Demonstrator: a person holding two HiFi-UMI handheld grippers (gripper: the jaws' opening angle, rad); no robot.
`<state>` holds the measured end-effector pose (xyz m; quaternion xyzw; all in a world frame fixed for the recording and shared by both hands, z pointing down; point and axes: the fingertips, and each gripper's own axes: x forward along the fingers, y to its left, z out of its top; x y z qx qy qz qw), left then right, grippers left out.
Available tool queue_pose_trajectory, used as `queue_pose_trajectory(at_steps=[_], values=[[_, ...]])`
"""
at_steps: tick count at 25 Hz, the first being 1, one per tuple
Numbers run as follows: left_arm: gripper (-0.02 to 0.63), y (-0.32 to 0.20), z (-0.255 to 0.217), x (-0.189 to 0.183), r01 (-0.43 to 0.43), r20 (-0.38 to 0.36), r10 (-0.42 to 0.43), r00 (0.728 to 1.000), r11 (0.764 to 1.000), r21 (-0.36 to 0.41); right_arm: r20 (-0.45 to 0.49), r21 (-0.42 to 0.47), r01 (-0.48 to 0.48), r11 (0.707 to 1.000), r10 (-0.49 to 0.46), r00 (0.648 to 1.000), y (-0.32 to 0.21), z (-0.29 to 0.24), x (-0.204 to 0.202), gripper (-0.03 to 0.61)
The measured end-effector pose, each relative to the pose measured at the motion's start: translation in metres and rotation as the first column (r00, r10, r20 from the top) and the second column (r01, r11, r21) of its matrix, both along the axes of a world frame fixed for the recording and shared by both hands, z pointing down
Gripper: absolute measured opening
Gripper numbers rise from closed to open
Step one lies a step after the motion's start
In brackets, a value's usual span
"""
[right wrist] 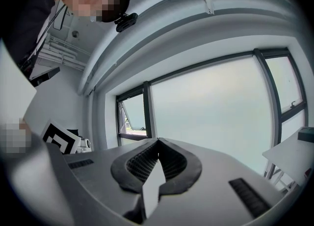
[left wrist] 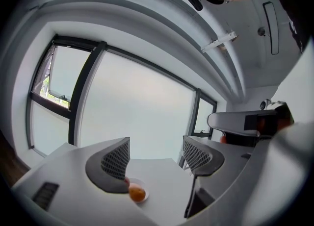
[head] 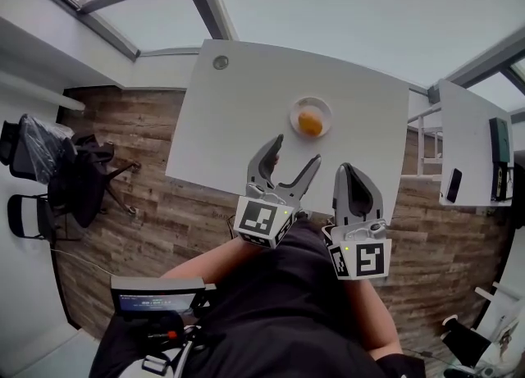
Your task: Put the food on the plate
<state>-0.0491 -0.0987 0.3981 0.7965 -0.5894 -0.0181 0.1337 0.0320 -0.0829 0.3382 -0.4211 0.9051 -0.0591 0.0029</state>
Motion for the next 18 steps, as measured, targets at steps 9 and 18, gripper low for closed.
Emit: queue_pose_trajectory(at_steps=[9,18], values=[[0.28,0.016,-0.015,0.003,0.009,0.05,-0.011,0.999,0.999,0.045,0.009,0.005,0.022,1.0,-0.022,1.0,0.0,-0.002,-0.004,0.006],[0.116,0.023,-0.029,-0.001,0.045,0.068,-0.055,0.996,0.989,0.141,0.014,0.001,0.042,0.999,-0.042,0.999,0.002,0.001,-0.006,0.006]])
